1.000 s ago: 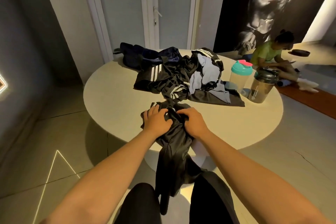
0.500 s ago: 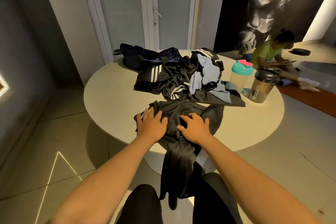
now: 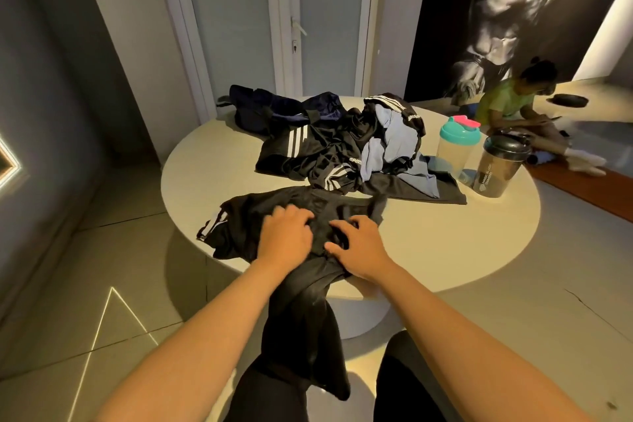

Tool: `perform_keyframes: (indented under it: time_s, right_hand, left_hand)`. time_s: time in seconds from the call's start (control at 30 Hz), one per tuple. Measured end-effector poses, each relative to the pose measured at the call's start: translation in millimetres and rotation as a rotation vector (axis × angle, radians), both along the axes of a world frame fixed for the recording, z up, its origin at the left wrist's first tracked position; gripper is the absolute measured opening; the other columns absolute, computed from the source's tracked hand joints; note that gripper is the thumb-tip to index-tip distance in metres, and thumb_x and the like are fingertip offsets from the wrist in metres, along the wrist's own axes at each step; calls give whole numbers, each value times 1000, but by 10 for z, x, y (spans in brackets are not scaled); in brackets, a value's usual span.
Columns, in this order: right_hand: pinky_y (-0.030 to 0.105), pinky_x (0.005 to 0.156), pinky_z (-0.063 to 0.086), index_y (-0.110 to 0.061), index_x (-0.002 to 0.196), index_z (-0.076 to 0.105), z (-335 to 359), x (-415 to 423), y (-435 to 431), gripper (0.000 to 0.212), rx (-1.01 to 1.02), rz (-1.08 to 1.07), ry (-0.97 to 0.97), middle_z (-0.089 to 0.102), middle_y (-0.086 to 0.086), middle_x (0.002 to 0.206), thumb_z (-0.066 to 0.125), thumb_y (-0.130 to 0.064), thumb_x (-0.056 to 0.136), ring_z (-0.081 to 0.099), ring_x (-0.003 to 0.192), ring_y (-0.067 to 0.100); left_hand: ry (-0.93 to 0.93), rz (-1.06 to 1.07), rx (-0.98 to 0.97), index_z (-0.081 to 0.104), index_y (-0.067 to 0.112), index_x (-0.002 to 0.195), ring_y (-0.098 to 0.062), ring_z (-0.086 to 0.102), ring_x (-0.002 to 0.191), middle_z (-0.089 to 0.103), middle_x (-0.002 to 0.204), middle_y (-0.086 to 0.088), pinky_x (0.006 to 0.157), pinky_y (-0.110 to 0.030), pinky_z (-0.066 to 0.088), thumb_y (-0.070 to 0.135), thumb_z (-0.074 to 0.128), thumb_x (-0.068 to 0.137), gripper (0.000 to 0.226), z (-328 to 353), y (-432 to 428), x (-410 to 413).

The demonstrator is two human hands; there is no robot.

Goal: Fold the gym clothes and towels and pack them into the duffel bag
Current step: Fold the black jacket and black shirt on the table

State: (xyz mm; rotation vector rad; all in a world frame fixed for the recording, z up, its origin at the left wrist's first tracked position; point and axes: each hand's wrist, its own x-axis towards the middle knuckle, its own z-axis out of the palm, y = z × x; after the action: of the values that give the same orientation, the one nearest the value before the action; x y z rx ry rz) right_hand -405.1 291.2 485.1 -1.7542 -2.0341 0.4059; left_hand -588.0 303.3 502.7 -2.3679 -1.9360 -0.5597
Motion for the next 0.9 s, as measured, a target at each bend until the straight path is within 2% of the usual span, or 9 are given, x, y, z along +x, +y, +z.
perform_keyframes:
  time_s: [0.1,0.17,0.23,0.33,0.43,0.53,0.63,0.73,0.9]
  right_hand:
    - [10,99,33,-14,121,70,97,152,-71,44,152,90,259,60,9,123,50,8,88,54,117,23]
    - [15,101,38,-9,117,71,133,337,-74,51,258,-147,425,61,12,122,45,18,82,56,115,25]
    - [23,105,34,-8,126,65,123,582,-23,52,235,-455,465,51,14,136,46,15,84,49,125,31]
    - [49,111,30,-11,133,62,41,777,-2,44,262,-624,115,47,18,141,56,-4,90,41,132,40]
    - [48,98,38,-18,129,65,69,535,-52,37,376,-478,-6,55,15,118,52,-35,99,48,112,37]
    - [43,103,38,-33,139,54,52,253,-78,51,54,-171,-121,51,7,127,50,-58,95,45,120,33]
    - [44,114,29,-28,141,55,26,316,-31,45,-64,-30,-24,50,7,136,58,-27,96,41,132,29]
    - [56,121,10,-23,140,57,95,433,-47,60,-69,-13,-29,52,5,145,51,4,87,31,145,27]
    - [58,119,6,-24,135,60,53,799,-163,43,91,-453,-204,35,15,156,49,-9,96,17,149,36]
  left_hand:
    - [-63,-22,-255,41,27,149,-29,31,140,40,154,-1,114,-44,27,49,45,100,53,-71,1,243]
    - [-55,-16,-310,33,30,154,-30,21,147,29,162,1,120,-46,18,63,40,97,66,-118,43,229]
    - [0,-11,-343,25,33,158,-30,12,152,17,167,2,124,-47,8,69,33,97,71,-148,80,143]
    - [50,23,-338,18,33,160,-29,8,153,11,168,-1,125,-49,2,64,27,100,68,-174,144,11]
    - [91,18,-293,16,33,160,-27,10,154,11,168,-2,125,-50,2,47,27,107,57,-148,197,8]
    - [122,1,-199,29,30,155,-29,19,148,25,163,-3,121,-46,15,39,37,106,51,-99,168,134]
    - [78,-18,-284,28,29,156,-31,23,144,29,161,-2,115,-45,23,50,37,103,58,-66,117,326]
    - [66,-36,-385,15,31,160,-33,14,150,16,167,-4,119,-48,17,63,35,99,71,-86,97,451]
    - [23,-121,-324,17,30,161,-27,7,154,7,169,-7,125,-45,7,67,31,99,73,-220,66,397]
